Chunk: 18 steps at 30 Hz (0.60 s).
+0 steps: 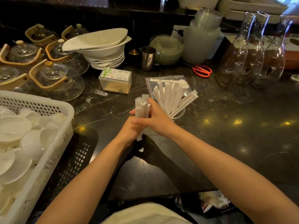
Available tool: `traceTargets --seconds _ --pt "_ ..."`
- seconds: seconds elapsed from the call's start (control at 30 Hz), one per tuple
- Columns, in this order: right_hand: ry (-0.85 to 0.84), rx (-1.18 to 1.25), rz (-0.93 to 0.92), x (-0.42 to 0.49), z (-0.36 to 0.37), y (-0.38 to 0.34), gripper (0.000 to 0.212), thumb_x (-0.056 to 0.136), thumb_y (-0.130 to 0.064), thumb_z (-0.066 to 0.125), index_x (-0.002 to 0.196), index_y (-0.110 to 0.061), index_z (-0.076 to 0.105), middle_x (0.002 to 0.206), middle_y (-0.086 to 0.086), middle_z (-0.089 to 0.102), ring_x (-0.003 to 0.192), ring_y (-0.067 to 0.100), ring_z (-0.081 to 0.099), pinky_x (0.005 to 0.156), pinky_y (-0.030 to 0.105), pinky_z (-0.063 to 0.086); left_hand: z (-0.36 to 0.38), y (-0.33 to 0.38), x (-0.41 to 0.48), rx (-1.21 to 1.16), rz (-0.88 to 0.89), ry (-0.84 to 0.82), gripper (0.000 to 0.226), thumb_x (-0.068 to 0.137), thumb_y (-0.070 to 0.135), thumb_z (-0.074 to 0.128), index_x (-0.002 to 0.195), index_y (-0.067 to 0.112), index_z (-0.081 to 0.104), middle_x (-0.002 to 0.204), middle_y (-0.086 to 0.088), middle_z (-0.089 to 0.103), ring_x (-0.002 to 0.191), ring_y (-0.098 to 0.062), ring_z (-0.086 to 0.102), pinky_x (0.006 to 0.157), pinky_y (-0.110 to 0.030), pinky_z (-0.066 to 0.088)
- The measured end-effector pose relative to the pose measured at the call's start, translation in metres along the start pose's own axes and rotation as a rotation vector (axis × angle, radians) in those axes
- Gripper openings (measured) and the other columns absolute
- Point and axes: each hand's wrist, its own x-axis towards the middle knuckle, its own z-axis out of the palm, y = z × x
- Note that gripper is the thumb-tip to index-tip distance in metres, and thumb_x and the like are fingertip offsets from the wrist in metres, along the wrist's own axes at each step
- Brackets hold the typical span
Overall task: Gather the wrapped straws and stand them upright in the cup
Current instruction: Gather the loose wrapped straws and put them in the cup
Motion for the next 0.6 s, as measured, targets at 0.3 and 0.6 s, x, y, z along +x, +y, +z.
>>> traceTargets --seconds 0.3,0.6 --pt "0.114 0.080 -0.006 0.000 0.002 0.000 0.018 0.076 -0.004 0.065 0.093 -0.002 0.058 0.081 0.009 0.061 0.085 0.022 0.064 0.079 0.036 0.056 0.005 -0.004 0.004 -0.017 0.075 0.005 0.041 0.081 -0.002 0.055 0.095 0.037 0.049 0.096 0.013 0.056 0.085 0.010 0.060 0.069 -0.004 0.046" --pt "0.080 0.040 0.066 -0.002 0.008 0.015 0.018 0.076 -0.009 0.068 0.075 -0.026 0.060 0.077 -0.002 0.060 0.081 0.012 0.058 0.080 0.030 0.050 0.007 -0.011 -0.009 0.047 -0.095 -0.002 0.039 0.086 -0.001 0.049 0.124 0.002 0.040 0.117 -0.012 0.050 0.104 -0.014 0.048 0.086 -0.025 0.050"
